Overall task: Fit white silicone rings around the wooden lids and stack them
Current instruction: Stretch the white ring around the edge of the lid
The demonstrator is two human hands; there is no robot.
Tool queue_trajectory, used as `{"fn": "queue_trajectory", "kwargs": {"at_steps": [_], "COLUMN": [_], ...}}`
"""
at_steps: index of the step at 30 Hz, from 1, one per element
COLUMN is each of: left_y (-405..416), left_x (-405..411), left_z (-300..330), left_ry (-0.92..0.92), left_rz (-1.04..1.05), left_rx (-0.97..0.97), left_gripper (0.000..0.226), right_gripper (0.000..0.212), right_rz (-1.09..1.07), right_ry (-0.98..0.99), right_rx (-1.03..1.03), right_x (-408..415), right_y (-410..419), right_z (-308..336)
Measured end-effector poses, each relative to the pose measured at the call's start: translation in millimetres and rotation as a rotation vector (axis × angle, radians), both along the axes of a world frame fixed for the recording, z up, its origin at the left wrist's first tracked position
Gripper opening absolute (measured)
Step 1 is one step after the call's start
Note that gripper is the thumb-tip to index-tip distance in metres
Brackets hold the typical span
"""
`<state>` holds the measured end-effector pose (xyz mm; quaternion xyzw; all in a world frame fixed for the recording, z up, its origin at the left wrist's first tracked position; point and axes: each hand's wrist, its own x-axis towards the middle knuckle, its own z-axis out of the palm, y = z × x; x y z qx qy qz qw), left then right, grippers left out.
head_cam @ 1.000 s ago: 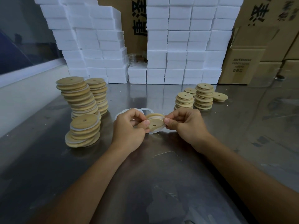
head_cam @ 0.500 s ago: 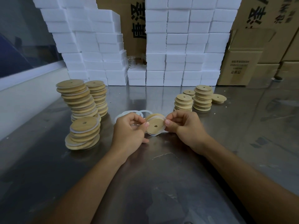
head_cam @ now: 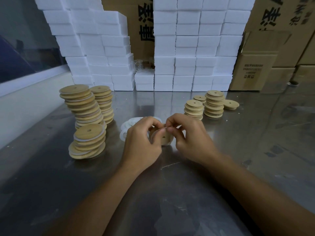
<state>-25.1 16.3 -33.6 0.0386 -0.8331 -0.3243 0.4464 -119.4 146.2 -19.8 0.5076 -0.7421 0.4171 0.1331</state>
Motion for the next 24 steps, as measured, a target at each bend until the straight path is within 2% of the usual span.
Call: {"fn": "queue_trajectory", "kwargs": {"at_steps": [4, 7, 10, 24], "left_y": [-0.9, -0.2, 2.1, 0.6], "left_x": [0.1, 0.4, 0.4, -0.6], "left_z": [0.4, 0.7, 1.6, 1.4], "left_ry": [-0.036, -0.035, -0.048, -0.107], "left_rz": [-0.001, 0.009, 0.021, 0.051], "left_rx": [0.05, 0.111, 0.144, 0.173], "left_gripper": [0.01, 0.014, 0.021, 0.032], "right_gripper": [0.008, 0.001, 0.005, 0.005], "right_rz": [0.012, -0.026, -0.051, -0.107], "right_ry": [-0.014, -0.099, -0.191, -0.183], "right_rx": [-0.014, -0.062, -0.105, -0.1], "right_x": [3.6, 3.9, 2.5, -3.9], "right_y": [-3.5, -4.7, -4.2, -1.9], "right_z": [-2.1, -5.2, -6.5, -3.9]}}
